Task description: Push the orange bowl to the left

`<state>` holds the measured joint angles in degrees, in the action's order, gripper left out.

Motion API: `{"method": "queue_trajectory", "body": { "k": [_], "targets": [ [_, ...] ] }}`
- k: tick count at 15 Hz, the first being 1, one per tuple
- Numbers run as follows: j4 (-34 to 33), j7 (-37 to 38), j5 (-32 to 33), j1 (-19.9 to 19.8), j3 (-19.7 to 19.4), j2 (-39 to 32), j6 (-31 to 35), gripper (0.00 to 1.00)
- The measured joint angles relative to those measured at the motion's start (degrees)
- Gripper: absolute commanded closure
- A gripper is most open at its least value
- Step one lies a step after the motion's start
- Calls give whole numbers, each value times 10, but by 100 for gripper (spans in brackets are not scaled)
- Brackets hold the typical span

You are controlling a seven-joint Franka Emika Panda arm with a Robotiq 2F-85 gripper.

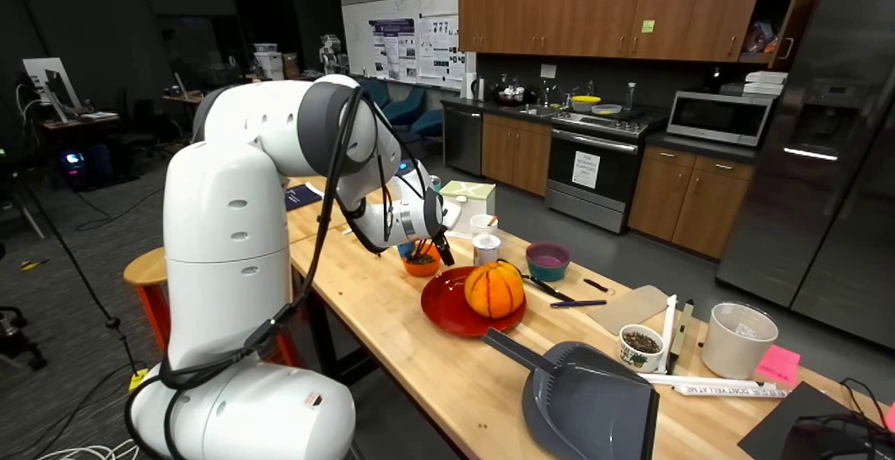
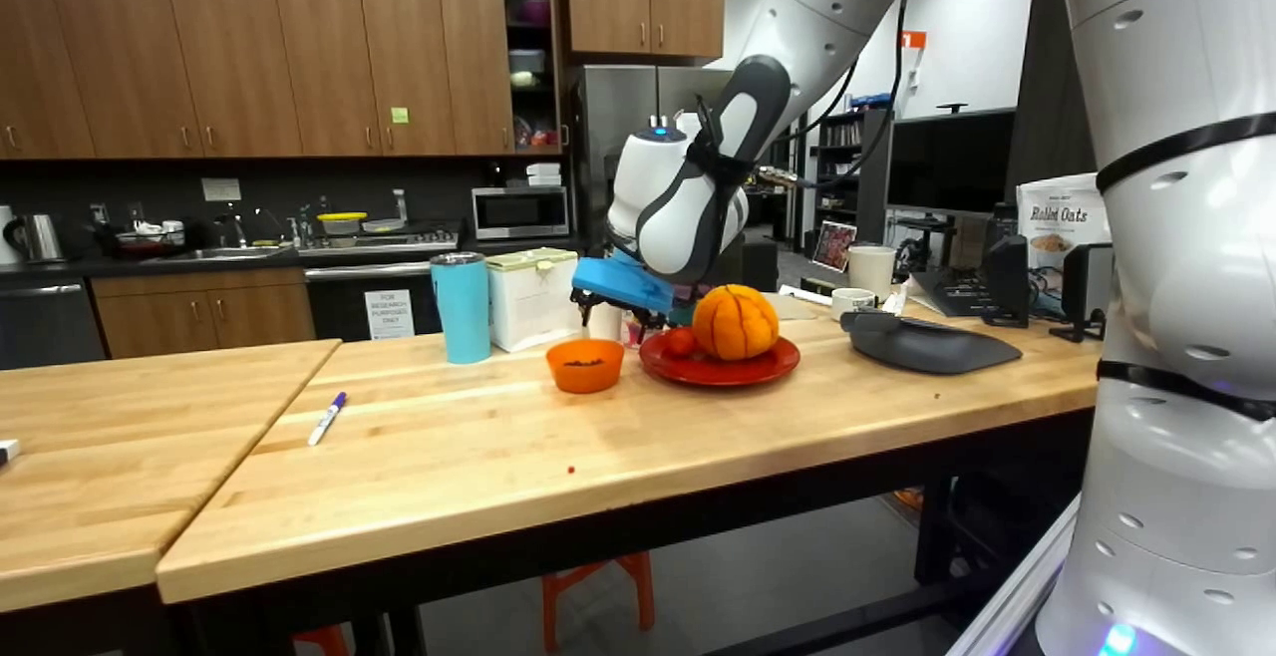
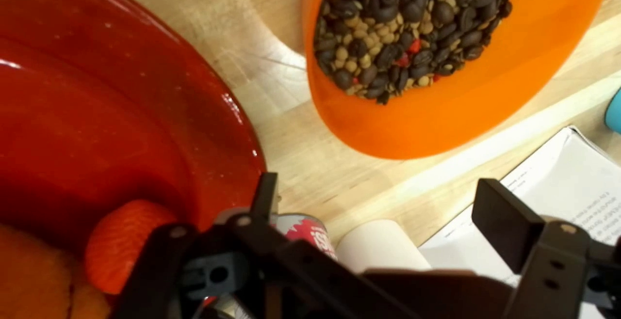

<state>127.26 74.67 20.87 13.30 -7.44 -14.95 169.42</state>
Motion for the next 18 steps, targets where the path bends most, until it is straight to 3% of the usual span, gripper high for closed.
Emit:
{"method": "queue_trajectory", "body": {
  "k": [5,9,15,18],
  "targets": [
    [-1,-1,-1,0,4,-1,0,0],
    [-13,-29,-33,-7,36,-14,2,0],
    [-52,-256,-252,-48,167,-64,-12,0],
    [-83,-332,-308,-53,188,-80,-43,0]
  ]
}}
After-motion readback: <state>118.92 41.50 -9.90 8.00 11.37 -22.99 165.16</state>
